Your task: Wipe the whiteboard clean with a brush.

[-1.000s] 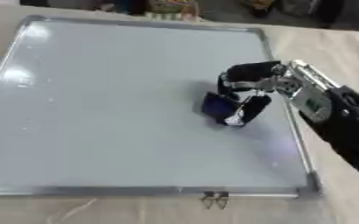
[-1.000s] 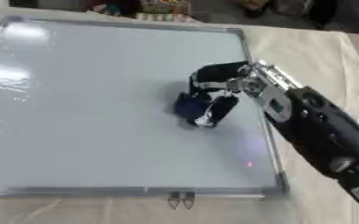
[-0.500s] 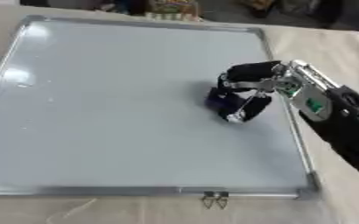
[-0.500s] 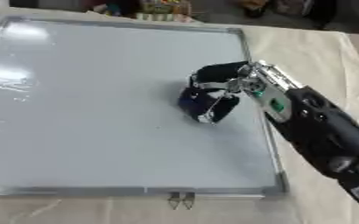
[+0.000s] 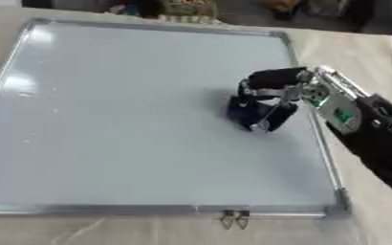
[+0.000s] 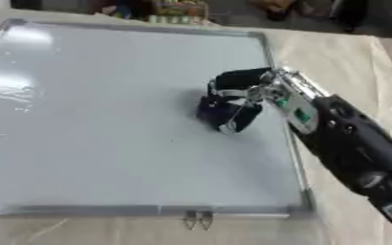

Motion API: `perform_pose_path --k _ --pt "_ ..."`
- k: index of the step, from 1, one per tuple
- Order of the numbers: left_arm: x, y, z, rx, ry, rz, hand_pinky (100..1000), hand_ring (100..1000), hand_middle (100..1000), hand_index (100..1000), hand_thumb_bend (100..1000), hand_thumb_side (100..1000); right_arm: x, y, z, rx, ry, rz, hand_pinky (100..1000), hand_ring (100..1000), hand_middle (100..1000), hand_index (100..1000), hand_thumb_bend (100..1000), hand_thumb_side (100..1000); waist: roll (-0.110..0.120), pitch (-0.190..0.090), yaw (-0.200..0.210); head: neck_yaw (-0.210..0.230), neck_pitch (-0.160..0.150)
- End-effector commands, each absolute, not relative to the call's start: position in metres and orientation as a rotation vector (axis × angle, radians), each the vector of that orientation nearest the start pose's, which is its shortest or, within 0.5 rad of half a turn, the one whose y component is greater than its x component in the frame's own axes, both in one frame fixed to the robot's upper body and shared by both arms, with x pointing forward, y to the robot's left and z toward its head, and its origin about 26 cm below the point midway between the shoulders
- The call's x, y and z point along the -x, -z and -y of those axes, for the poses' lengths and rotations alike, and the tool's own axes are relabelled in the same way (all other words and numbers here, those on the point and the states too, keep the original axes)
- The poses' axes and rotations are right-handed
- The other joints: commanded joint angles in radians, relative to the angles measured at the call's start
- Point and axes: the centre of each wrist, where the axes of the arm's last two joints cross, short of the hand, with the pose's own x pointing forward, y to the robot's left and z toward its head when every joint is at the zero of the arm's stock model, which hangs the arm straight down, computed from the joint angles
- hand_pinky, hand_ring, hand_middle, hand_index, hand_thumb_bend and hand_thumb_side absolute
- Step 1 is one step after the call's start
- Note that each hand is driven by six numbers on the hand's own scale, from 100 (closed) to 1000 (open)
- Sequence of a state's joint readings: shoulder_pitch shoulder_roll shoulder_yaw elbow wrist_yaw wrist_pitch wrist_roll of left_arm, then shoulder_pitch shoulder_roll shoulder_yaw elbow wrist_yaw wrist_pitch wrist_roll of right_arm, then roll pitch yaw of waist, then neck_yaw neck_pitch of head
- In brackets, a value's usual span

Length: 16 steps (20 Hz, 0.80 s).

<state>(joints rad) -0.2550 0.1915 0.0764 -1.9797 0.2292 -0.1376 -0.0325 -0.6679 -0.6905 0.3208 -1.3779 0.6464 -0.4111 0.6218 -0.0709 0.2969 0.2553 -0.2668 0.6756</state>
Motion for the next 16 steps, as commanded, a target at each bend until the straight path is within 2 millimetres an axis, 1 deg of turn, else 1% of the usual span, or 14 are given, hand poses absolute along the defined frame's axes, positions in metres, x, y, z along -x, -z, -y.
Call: perform_pose_path --k 1,5,16 --pt "-0.297 -0.183 -0.262 0.147 0.1 2.383 419 496 427 556 100 910 -0.407 -0.197 0.311 0.651 -1.978 1.361 574 542 222 308 100 179 0.004 -0.015 0.001 -0.002 -0.011" --pt "-0.297 -0.183 -0.263 0.147 0.101 2.384 419 495 427 555 100 909 -0.408 -0.195 0.316 0.668 -1.956 1.354 568 529 204 297 100 104 0.005 -0.015 0.005 -0.003 -0.014" --pt "-0.297 -0.183 -0.262 0.146 0.102 2.386 419 494 426 554 100 909 -0.414 -0.195 0.329 0.731 -1.879 1.37 561 516 192 291 100 100 0.007 -0.013 0.009 -0.011 -0.017"
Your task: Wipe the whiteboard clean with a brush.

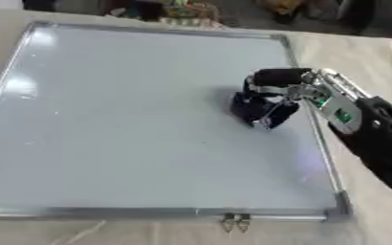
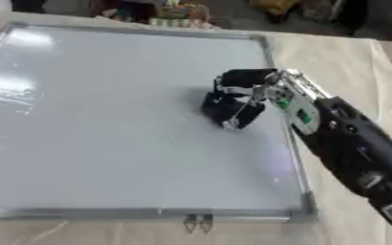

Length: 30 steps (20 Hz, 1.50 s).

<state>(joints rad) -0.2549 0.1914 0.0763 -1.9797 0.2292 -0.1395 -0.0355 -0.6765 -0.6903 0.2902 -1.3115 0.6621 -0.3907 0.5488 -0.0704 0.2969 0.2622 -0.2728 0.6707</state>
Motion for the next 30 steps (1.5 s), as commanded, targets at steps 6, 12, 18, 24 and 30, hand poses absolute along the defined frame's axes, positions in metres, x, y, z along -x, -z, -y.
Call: perform_pose_path --k 6,12,18,24,30 --pt "-0.297 -0.184 -0.262 0.148 0.103 2.389 420 494 427 554 100 906 -0.413 -0.195 0.331 0.738 -1.886 1.378 554 511 189 288 100 100 0.006 -0.013 -0.002 -0.011 -0.004" --pt "-0.297 -0.184 -0.262 0.149 0.104 2.391 420 494 427 554 100 905 -0.404 -0.201 0.321 0.713 -1.969 1.402 549 507 187 280 100 100 0.005 -0.014 0.0 -0.028 0.007" --pt "-0.297 -0.185 -0.262 0.152 0.107 2.392 421 494 427 554 100 905 -0.395 -0.205 0.305 0.679 -2.074 1.404 544 504 190 277 100 100 0.004 -0.013 0.002 -0.039 0.008" --pt "-0.297 -0.185 -0.262 0.152 0.107 2.392 421 494 428 555 100 905 -0.388 -0.208 0.292 0.629 -2.133 1.41 542 498 187 278 100 100 0.004 -0.013 0.001 -0.044 0.008" --pt "-0.297 -0.185 -0.262 0.152 0.108 2.39 421 494 428 555 100 906 -0.382 -0.211 0.28 0.568 -2.179 1.407 542 497 186 278 100 100 0.002 -0.013 0.002 -0.043 0.001"
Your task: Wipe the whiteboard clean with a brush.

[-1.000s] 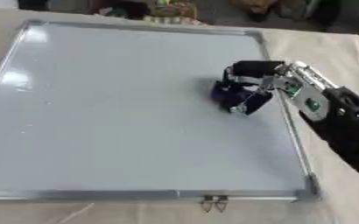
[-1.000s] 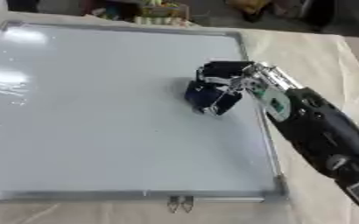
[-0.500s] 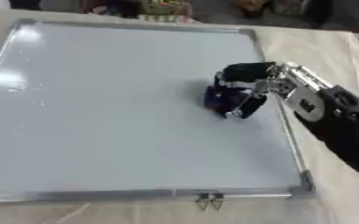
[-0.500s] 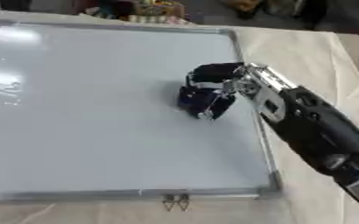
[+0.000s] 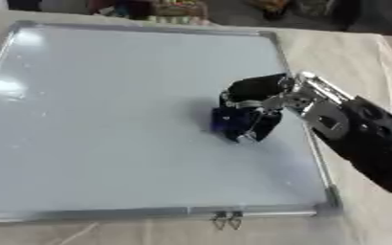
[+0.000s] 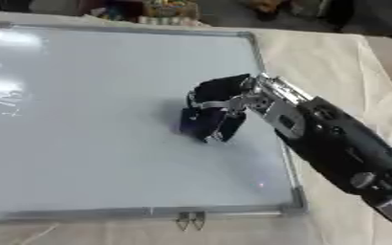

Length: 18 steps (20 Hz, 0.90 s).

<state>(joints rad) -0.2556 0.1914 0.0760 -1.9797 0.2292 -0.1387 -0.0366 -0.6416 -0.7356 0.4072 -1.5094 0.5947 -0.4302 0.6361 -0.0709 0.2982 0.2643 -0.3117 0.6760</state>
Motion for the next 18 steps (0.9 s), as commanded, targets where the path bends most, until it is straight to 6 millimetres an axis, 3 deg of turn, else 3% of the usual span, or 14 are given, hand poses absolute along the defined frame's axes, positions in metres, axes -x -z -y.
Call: perform_pose_path --k 1,10,18 --pt "-0.297 -0.185 -0.262 0.152 0.109 2.389 420 494 428 554 100 907 -0.382 -0.211 0.279 0.563 -2.182 1.404 541 497 187 277 100 100 0.003 -0.014 0.001 -0.004 -0.005" --pt "-0.297 -0.184 -0.262 0.149 0.11 2.39 420 494 428 554 100 907 -0.383 -0.214 0.279 0.572 -2.172 1.4 538 494 185 276 100 100 0.002 -0.01 0.003 -0.003 -0.011" --pt "-0.296 -0.184 -0.262 0.143 0.111 2.394 419 493 427 553 100 905 -0.394 -0.218 0.298 0.746 -2.024 1.412 528 492 185 272 100 100 0.008 -0.002 0.002 0.004 0.0"
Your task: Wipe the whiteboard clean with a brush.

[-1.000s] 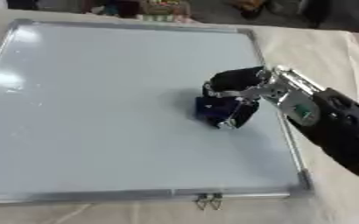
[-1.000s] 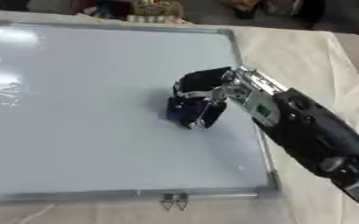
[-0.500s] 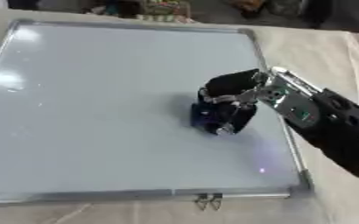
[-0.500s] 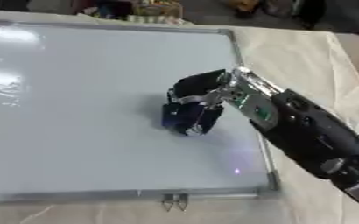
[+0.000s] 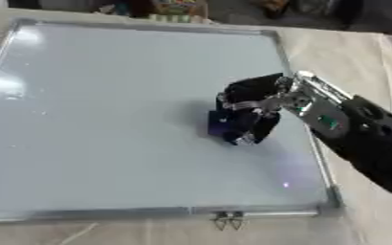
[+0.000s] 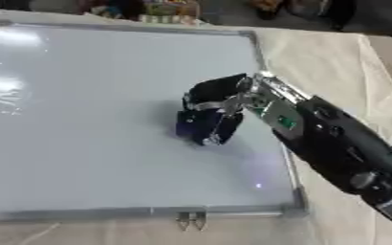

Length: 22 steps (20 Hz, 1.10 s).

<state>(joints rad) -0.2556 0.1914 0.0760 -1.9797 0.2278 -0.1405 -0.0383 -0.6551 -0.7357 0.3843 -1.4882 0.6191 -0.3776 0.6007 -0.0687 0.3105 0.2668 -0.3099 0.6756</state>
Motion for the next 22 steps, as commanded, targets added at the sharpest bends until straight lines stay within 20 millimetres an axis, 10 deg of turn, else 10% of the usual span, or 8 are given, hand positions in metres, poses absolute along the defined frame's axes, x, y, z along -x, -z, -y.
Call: perform_pose_path --k 1,22 --pt "-0.296 -0.184 -0.262 0.143 0.111 2.395 419 493 427 553 100 905 -0.396 -0.217 0.301 0.774 -2.006 1.412 528 492 185 272 100 100 0.007 -0.014 -0.001 0.002 0.0" --pt "-0.296 -0.183 -0.262 0.139 0.115 2.395 419 493 428 553 100 907 -0.425 -0.189 0.348 1.032 -1.811 1.307 521 499 195 269 100 100 0.009 -0.006 -0.002 0.001 -0.01"
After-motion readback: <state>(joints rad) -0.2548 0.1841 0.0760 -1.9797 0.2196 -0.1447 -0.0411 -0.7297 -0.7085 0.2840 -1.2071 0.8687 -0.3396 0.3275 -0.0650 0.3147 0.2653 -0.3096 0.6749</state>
